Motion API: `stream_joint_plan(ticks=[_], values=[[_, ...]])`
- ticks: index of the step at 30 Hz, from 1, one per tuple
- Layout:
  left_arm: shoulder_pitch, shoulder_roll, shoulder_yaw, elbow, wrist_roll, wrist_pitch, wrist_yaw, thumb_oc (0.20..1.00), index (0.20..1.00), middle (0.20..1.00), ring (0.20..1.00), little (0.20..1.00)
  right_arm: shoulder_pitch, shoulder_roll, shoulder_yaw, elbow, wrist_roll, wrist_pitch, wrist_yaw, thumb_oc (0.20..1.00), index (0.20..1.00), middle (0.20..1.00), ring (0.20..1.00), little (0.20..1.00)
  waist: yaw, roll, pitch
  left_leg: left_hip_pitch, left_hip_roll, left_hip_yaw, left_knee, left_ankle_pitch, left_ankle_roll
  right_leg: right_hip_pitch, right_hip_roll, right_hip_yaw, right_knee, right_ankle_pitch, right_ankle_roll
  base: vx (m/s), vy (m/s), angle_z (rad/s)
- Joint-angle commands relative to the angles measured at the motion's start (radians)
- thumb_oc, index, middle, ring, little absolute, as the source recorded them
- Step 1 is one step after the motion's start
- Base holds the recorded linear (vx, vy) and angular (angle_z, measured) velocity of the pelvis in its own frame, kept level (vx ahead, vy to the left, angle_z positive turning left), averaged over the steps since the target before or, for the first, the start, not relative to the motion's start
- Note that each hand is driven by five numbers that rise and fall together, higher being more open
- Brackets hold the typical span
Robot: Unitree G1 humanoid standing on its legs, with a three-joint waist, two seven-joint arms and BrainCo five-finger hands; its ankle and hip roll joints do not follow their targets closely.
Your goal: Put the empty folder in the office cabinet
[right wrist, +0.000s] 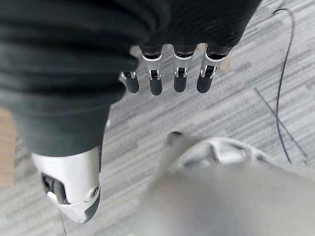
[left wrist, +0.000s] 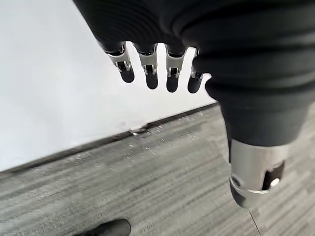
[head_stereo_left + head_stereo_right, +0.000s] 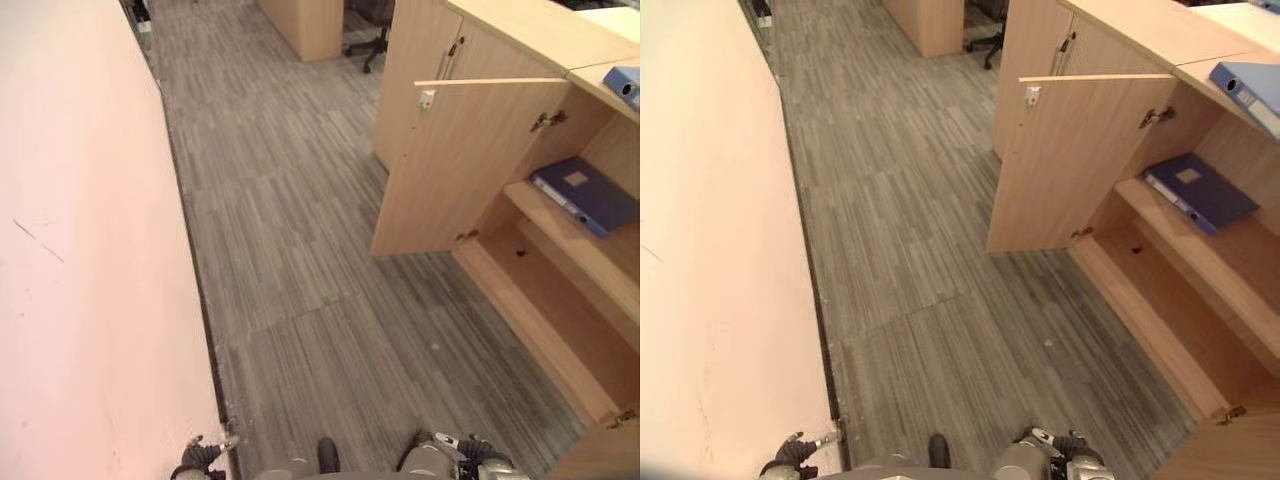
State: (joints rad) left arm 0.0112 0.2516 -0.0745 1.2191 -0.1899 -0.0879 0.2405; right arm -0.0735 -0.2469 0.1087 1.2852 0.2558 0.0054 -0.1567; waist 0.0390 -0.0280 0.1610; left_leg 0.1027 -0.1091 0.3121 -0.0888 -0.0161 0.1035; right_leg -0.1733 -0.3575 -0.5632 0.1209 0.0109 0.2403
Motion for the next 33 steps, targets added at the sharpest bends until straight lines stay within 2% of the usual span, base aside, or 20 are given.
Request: stream_joint_plan(ticks=[1, 2, 3, 5, 6, 9, 12, 13, 16, 17, 18, 19, 20, 22, 24, 27, 29, 30, 32, 33], values=[[-0.026, 0.013, 0.039, 0.063, -0.011, -0.006, 0.006, 1.0, 1.0, 1.0, 1.0, 1.0, 0.017, 0.003, 0.024, 0.032, 0.003, 0.003, -0.018, 1.0, 1.0, 1.0, 1.0, 1.0, 0.001, -0.005, 0.035, 0.017, 0.098, 0.006, 0.002, -0.092, -0.103, 0.075, 0.061, -0.055, -0.13, 0.148, -0.017, 0.14, -0.102, -0.32], [-0.025, 0.014, 0.039, 0.063, -0.011, -0.007, 0.005, 1.0, 1.0, 1.0, 1.0, 1.0, 0.017, 0.004, 0.024, 0.032, 0.003, 0.003, -0.018, 1.0, 1.0, 1.0, 1.0, 1.0, 0.002, -0.006, 0.036, 0.018, 0.098, 0.007, 0.002, -0.092, -0.104, 0.077, 0.063, -0.055, -0.134, 0.15, -0.017, 0.17, -0.126, -0.59], [-0.014, 0.01, 0.048, 0.072, -0.009, -0.001, -0.001, 1.0, 1.0, 1.0, 1.0, 1.0, 0.024, 0.011, 0.033, 0.037, -0.005, 0.003, -0.017, 1.0, 1.0, 1.0, 1.0, 1.0, 0.014, -0.022, 0.026, 0.035, 0.101, 0.044, 0.002, -0.102, -0.108, 0.09, 0.061, -0.136, -0.152, 0.168, -0.013, 0.13, -0.099, -0.71], [-0.011, 0.011, 0.053, 0.075, -0.008, 0.001, -0.005, 1.0, 1.0, 1.0, 1.0, 1.0, 0.026, 0.015, 0.037, 0.037, -0.007, 0.002, -0.016, 1.0, 1.0, 1.0, 1.0, 1.0, 0.02, -0.03, 0.021, 0.044, 0.104, 0.062, 0.002, -0.107, -0.11, 0.1, 0.063, -0.171, -0.156, 0.171, -0.014, 0.19, -0.141, -1.03], [-0.002, 0.01, 0.06, 0.082, -0.002, 0.012, -0.015, 1.0, 1.0, 1.0, 1.0, 1.0, 0.032, 0.027, 0.047, 0.041, -0.009, 0.005, -0.008, 1.0, 1.0, 1.0, 1.0, 1.0, 0.016, -0.048, 0.006, 0.084, 0.116, 0.111, 0.002, -0.126, -0.12, 0.102, 0.065, -0.214, -0.14, 0.169, -0.02, 0.29, -0.203, -0.85], [-0.003, 0.003, 0.062, 0.085, -0.021, 0.01, -0.028, 1.0, 1.0, 1.0, 1.0, 1.0, 0.038, 0.028, 0.052, 0.056, -0.004, 0.003, -0.008, 1.0, 1.0, 1.0, 1.0, 1.0, 0.004, -0.055, -0.008, 0.116, 0.133, 0.127, 0.002, -0.145, -0.13, 0.101, 0.089, -0.176, -0.136, 0.146, -0.04, 0.22, -0.176, -0.61], [-0.01, -0.01, 0.064, 0.067, -0.073, -0.003, -0.04, 1.0, 1.0, 1.0, 1.0, 1.0, 0.046, 0.028, 0.039, 0.075, 0.033, -0.007, -0.006, 1.0, 1.0, 1.0, 1.0, 1.0, -0.024, -0.043, -0.028, 0.166, 0.194, 0.159, 0.002, -0.135, -0.158, 0.09, 0.13, -0.127, -0.11, 0.105, -0.068, 0.3, -0.247, -0.39], [-0.016, -0.018, 0.045, 0.046, -0.087, -0.005, -0.051, 1.0, 1.0, 1.0, 1.0, 1.0, 0.045, 0.03, 0.034, 0.088, 0.041, -0.005, -0.005, 1.0, 1.0, 1.0, 1.0, 1.0, -0.041, -0.035, -0.036, 0.174, 0.234, 0.175, 0.04, -0.119, -0.174, 0.095, 0.158, -0.103, -0.093, 0.064, -0.095, 0.25, -0.236, -0.48], [-0.018, -0.018, 0.037, 0.035, -0.092, -0.008, -0.052, 1.0, 1.0, 1.0, 1.0, 1.0, 0.044, 0.03, 0.036, 0.092, 0.042, -0.007, -0.007, 1.0, 1.0, 1.0, 1.0, 1.0, -0.043, -0.033, -0.039, 0.159, 0.265, 0.182, 0.101, -0.107, -0.192, 0.102, 0.179, -0.093, -0.094, 0.044, -0.111, 0.18, -0.224, -0.48], [-0.027, -0.012, 0.022, 0.002, -0.093, -0.015, -0.042, 1.0, 1.0, 1.0, 1.0, 1.0, 0.043, 0.029, 0.053, 0.093, 0.039, -0.012, -0.009, 1.0, 1.0, 1.0, 1.0, 1.0, -0.047, -0.039, -0.04, 0.116, 0.337, 0.184, 0.28, -0.041, -0.217, 0.139, 0.23, -0.064, -0.112, 0.001, -0.15, 0.32, -0.539, -0.44], [-0.026, -0.007, 0.017, -0.037, -0.114, -0.018, -0.032, 1.0, 1.0, 1.0, 1.0, 1.0, 0.043, 0.025, 0.07, 0.085, 0.035, -0.013, -0.015, 1.0, 1.0, 1.0, 1.0, 1.0, -0.031, -0.053, -0.023, 0.023, 0.412, 0.122, 0.535, 0.05, -0.214, 0.192, 0.292, -0.017, -0.149, -0.048, -0.209, 0.32, -0.531, -0.43], [-0.026, -0.007, 0.017, -0.038, -0.114, -0.018, -0.031, 1.0, 1.0, 1.0, 1.0, 1.0, 0.043, 0.025, 0.069, 0.084, 0.035, -0.013, -0.015, 1.0, 1.0, 1.0, 1.0, 1.0, -0.031, -0.053, -0.023, 0.018, 0.417, 0.119, 0.543, 0.048, -0.215, 0.192, 0.295, -0.019, -0.152, -0.049, -0.212, 0.19, -0.39, -0.57], [-0.031, -0.007, 0.009, -0.057, -0.128, -0.023, -0.025, 1.0, 1.0, 1.0, 1.0, 1.0, 0.037, 0.017, 0.076, 0.078, 0.03, -0.011, -0.017, 1.0, 1.0, 1.0, 1.0, 1.0, -0.018, -0.062, -0.008, -0.037, 0.423, 0.066, 0.645, 0.101, -0.207, 0.211, 0.309, 0.004, -0.161, -0.063, -0.232, 0.04, -0.183, -1.02], [-0.037, -0.009, -0.01, -0.079, -0.14, -0.024, -0.029, 1.0, 1.0, 1.0, 1.0, 1.0, 0.031, 0.009, 0.08, 0.069, 0.021, -0.004, -0.021, 1.0, 1.0, 1.0, 1.0, 1.0, -0.008, -0.074, 0.007, -0.159, 0.412, -0.022, 0.729, 0.065, -0.176, 0.232, 0.32, 0.038, -0.171, -0.085, -0.252, 0.07, -0.13, -1.25], [-0.034, -0.015, -0.028, -0.1, -0.141, -0.025, -0.04, 1.0, 1.0, 1.0, 1.0, 1.0, 0.031, 0.001, 0.086, 0.073, 0.011, 0.002, -0.019, 1.0, 1.0, 1.0, 1.0, 1.0, -0.004, -0.074, 0.014, -0.213, 0.408, -0.042, 0.696, 0.047, -0.169, 0.256, 0.316, 0.076, -0.174, -0.094, -0.246, 0.13, 0.068, -0.73], [-0.033, -0.028, -0.028, -0.113, -0.165, -0.03, -0.041, 1.0, 1.0, 1.0, 1.0, 1.0, 0.039, -0.012, 0.088, 0.082, -0.003, 0.005, -0.017, 1.0, 1.0, 1.0, 1.0, 1.0, 0.013, -0.061, 0.017, -0.236, 0.341, -0.11, 0.382, 0.039, -0.174, 0.291, 0.293, 0.135, -0.185, -0.096, -0.217, 0.18, 0.201, -1.0], [-0.031, -0.034, -0.029, -0.112, -0.171, -0.033, -0.038, 1.0, 1.0, 1.0, 1.0, 1.0, 0.044, -0.014, 0.09, 0.085, -0.007, 0.004, -0.016, 1.0, 1.0, 1.0, 1.0, 1.0, 0.018, -0.054, 0.019, -0.228, 0.322, -0.147, 0.274, 0.08, -0.191, 0.305, 0.292, 0.15, -0.191, -0.101, -0.211, 0.13, 0.139, -0.2], [-0.032, -0.041, -0.027, -0.108, -0.184, -0.037, -0.035, 1.0, 1.0, 1.0, 1.0, 1.0, 0.051, -0.014, 0.091, 0.086, -0.012, 0.003, -0.016, 1.0, 1.0, 1.0, 1.0, 1.0, 0.024, -0.042, 0.021, -0.232, 0.317, -0.203, 0.178, 0.139, -0.211, 0.317, 0.296, 0.168, -0.192, -0.108, -0.209, 0.14, 0.122, -0.54], [-0.034, -0.046, -0.025, -0.106, -0.203, -0.041, -0.031, 1.0, 1.0, 1.0, 1.0, 1.0, 0.055, -0.017, 0.088, 0.086, -0.015, 0.003, -0.017, 1.0, 1.0, 1.0, 1.0, 1.0, 0.028, -0.033, 0.024, -0.235, 0.319, -0.249, 0.105, 0.17, -0.223, 0.326, 0.295, 0.183, -0.184, -0.121, -0.21, 0.16, 0.163, -0.52], [-0.04, -0.057, -0.02, -0.102, -0.237, -0.048, -0.025, 1.0, 1.0, 1.0, 1.0, 1.0, 0.06, -0.026, 0.079, 0.088, -0.021, 0.003, -0.023, 1.0, 1.0, 1.0, 1.0, 1.0, 0.025, -0.016, 0.028, -0.277, 0.334, -0.313, 0.006, 0.213, -0.24, 0.334, 0.287, 0.2, -0.174, -0.133, -0.205, 0.18, 0.219, -0.34]])
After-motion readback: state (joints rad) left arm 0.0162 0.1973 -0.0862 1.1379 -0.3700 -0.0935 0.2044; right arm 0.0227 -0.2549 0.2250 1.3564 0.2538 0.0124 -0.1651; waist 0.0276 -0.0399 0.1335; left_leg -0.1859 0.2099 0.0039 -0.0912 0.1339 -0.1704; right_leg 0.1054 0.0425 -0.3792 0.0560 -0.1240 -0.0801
